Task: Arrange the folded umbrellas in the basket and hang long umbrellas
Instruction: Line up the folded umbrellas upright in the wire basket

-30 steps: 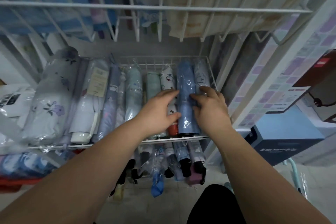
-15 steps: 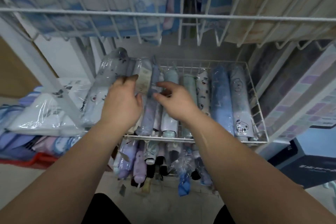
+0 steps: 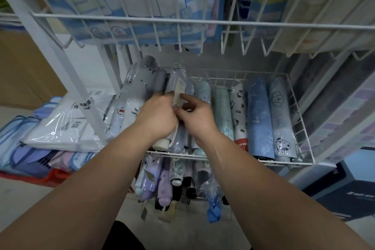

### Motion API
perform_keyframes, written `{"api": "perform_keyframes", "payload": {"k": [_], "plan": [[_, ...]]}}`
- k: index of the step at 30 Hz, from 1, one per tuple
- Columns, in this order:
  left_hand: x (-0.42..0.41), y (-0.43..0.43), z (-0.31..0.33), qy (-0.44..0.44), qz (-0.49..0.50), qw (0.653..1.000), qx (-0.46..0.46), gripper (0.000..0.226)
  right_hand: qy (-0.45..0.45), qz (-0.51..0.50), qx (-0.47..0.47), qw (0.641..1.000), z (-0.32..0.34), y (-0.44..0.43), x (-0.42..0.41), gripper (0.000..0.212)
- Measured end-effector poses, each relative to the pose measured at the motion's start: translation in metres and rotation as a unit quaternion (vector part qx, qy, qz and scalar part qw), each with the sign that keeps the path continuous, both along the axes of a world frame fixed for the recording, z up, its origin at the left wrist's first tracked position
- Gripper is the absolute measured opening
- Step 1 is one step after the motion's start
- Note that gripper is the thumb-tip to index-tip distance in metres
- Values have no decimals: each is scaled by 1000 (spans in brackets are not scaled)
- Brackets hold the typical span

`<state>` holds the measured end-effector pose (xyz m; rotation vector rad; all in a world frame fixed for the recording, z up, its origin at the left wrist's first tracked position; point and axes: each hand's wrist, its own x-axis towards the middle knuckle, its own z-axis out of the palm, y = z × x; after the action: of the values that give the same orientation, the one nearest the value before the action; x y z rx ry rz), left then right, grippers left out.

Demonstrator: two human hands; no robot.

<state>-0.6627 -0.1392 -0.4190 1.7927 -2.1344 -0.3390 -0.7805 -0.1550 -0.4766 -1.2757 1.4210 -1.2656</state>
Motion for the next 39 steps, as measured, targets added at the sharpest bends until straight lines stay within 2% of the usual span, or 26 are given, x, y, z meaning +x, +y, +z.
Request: {"api": "perform_keyframes", "payload": {"k": [3,6,10,14,16,18,22,25,27,28,31,36,39], "plan": [[-4,4,2,57,-10,998,-1,49,-60,-11,-11,998,5,2,-2,50],[-10,6,4,121,-8,991,-49,53,-99,-10,-24,995,16,2,-10,47],[-27,10,8,196,-6,977,-83,52,-79,-11,-52,995,32,4,-40,42],[-52,10,-5,236,-58,969,-52,62,-55,-15,-59,997,33,16,-79,43],[-65,10,-16,277,-74,958,-15,67,-20,-27,-60,998,29,24,-99,43],[-81,7,-25,319,-75,945,10,69,56,-33,-62,996,25,29,-120,44],[-120,-1,-43,332,-102,938,23,65,201,-44,-66,976,13,32,-160,45],[-142,-6,-58,295,-110,948,48,67,365,-29,-69,928,6,37,-186,46],[-147,-8,-68,248,-103,962,56,69,499,-23,-54,864,0,40,-196,48],[-147,-8,-71,227,-101,967,55,70,535,-25,-44,843,-3,42,-199,48],[-149,-8,-75,169,-116,978,49,72,520,-19,-18,854,-6,44,-205,50],[-152,-9,-66,-25,-131,991,-7,73,525,-19,-8,851,-3,44,-208,50],[-140,-3,-58,-73,-142,987,3,70,539,-23,11,842,3,44,-197,50]]}}
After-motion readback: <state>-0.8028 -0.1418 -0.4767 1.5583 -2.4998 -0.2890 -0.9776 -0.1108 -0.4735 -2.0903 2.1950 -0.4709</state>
